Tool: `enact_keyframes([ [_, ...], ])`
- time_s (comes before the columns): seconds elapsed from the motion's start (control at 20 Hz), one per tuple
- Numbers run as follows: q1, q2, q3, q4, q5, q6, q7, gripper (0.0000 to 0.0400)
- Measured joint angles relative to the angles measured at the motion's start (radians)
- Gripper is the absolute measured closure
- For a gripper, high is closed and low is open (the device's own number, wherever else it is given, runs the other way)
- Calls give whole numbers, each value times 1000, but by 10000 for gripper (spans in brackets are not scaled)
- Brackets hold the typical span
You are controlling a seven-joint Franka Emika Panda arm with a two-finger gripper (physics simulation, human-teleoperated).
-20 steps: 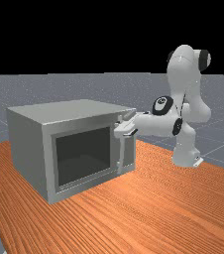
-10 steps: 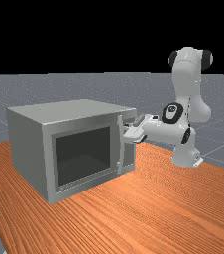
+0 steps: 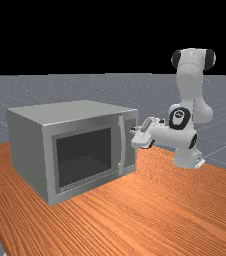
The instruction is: Open the microwave
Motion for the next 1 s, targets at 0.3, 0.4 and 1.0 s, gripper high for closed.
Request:
enact_keyframes([
  [0.3, 3, 4, 1, 1, 0, 9, 0, 400],
  [0.4, 3, 4, 1, 0, -1, 10, 0, 400],
  [1.0, 1, 2, -2, -2, 2, 14, 0, 4],
])
